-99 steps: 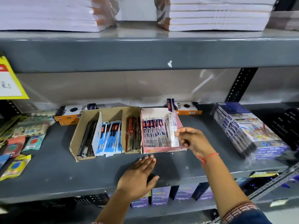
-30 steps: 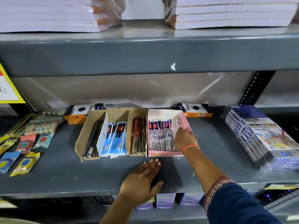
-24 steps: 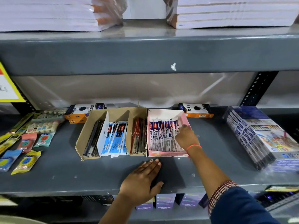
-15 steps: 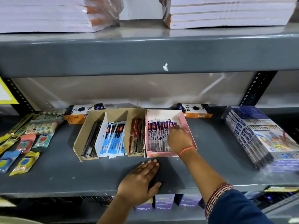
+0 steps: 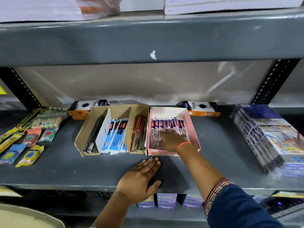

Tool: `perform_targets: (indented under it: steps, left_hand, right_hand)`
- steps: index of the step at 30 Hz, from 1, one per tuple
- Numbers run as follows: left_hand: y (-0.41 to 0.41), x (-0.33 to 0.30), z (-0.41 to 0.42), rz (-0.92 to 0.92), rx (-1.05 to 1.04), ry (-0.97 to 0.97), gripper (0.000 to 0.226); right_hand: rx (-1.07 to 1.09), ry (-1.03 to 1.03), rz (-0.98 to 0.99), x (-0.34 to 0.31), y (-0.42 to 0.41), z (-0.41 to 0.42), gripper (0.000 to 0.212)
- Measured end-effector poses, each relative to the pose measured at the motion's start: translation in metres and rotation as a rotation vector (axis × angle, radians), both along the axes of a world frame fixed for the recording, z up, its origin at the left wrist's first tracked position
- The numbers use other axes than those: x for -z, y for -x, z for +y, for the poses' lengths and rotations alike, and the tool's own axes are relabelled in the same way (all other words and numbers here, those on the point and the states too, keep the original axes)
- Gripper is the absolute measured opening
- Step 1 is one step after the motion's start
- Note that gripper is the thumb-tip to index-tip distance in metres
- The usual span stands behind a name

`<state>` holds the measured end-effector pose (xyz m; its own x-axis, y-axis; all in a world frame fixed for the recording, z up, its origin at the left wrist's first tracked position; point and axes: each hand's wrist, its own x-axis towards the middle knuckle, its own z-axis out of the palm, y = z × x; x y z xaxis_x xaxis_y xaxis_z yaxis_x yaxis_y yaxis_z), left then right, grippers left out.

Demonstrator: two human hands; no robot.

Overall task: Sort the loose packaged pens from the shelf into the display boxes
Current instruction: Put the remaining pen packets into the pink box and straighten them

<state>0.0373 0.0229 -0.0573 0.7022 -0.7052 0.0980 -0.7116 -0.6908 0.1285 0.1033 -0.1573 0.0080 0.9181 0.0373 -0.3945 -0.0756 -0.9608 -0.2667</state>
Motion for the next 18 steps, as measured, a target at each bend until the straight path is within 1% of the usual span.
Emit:
perform_targets:
  steps: [5, 10, 13, 15, 16, 18]
  left_hand:
    - [0.0, -0.001, -0.001, -0.035, 0.008, -0.029, 0.066]
    - [0.001, -0.003, 0.0, 0.004, 0.0, -0.067, 0.067]
    - [0.001, -0.002, 0.001, 0.02, -0.004, -0.084, 0.066]
    - [0.001, -0.005, 0.0, 0.013, -0.003, -0.092, 0.068]
    - [0.001, -0.007, 0.001, 0.028, 0.005, -0.086, 0.071]
    - [0.002, -0.007, -0.002, -0.008, 0.019, -0.049, 0.08]
  right_hand:
    - [0.071, 0.005, -0.058, 0.001, 0.003, -0.014, 0.068]
    - [0.076, 0.035, -0.025, 0.003, 0.004, -0.016, 0.069]
    - [0.115, 0.033, -0.073, 0.005, 0.008, -0.015, 0.069]
    - [0.162, -0.007, -0.147, -0.001, 0.011, -0.013, 0.072]
    - [0.196, -0.047, -0.214, -0.007, 0.013, -0.01, 0.073]
    - [0.231, -0.14, -0.325, -0.019, 0.018, -0.005, 0.073]
